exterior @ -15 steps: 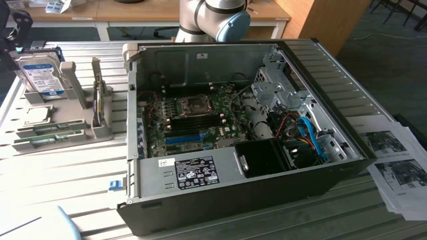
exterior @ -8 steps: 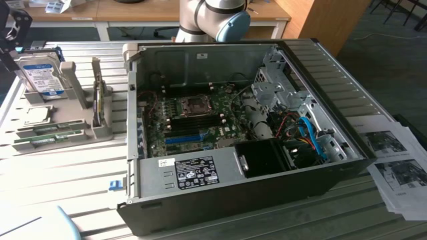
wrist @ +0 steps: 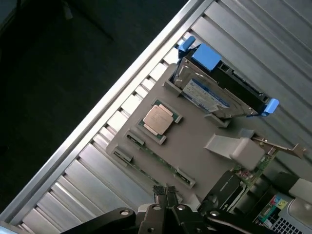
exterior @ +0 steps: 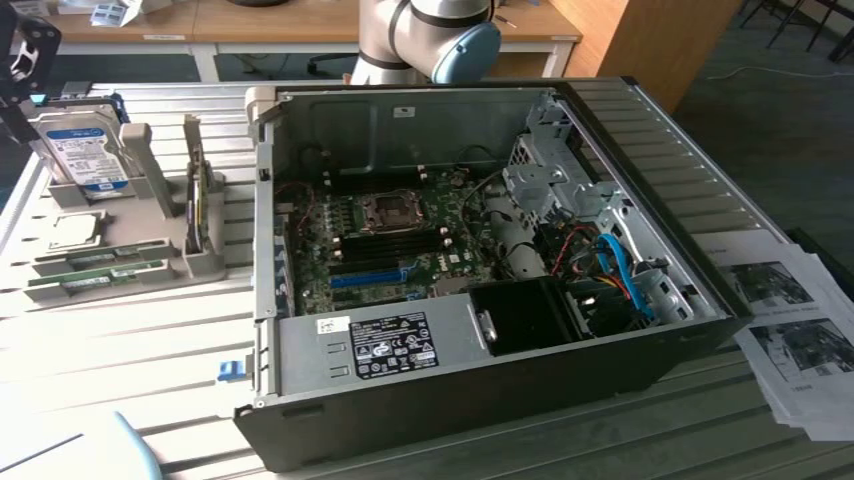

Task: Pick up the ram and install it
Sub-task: 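Pick up the ram and move it above insertion slot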

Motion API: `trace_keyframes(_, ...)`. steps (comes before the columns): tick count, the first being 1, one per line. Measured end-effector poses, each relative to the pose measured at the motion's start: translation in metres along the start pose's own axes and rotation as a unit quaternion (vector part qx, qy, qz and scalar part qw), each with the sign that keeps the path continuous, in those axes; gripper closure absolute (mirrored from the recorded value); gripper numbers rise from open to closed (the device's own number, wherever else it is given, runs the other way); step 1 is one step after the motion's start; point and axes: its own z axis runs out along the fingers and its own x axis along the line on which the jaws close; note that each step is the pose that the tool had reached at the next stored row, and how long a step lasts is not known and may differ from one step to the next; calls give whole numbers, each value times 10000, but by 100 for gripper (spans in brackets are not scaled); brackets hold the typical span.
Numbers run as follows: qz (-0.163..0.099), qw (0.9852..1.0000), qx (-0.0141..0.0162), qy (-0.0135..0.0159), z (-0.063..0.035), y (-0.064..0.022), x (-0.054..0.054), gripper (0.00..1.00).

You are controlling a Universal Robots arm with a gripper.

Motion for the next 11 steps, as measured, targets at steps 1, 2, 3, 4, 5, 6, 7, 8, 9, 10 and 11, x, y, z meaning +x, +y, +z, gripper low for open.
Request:
trace_keyframes(1,-86,10000,1,3,1,0,0,91)
trace_keyframes(2,-173,9998,1,7,1,0,0,91)
trace_keyframes(3,-259,9997,1,10,1,0,0,91)
trace_keyframes(4,-345,9994,2,14,1,0,0,91)
trace_keyframes(5,-438,9990,2,17,2,0,0,91)
trace_keyframes(6,-524,9986,2,21,2,0,0,91)
trace_keyframes(7,-606,9982,2,24,2,0,0,91)
trace_keyframes(8,-691,9976,3,28,2,0,0,91)
trace_keyframes(9,-775,9970,3,31,3,0,0,91)
trace_keyframes(10,-860,9963,3,34,3,0,0,91)
trace_keyframes(11,-951,9955,4,38,3,0,0,91)
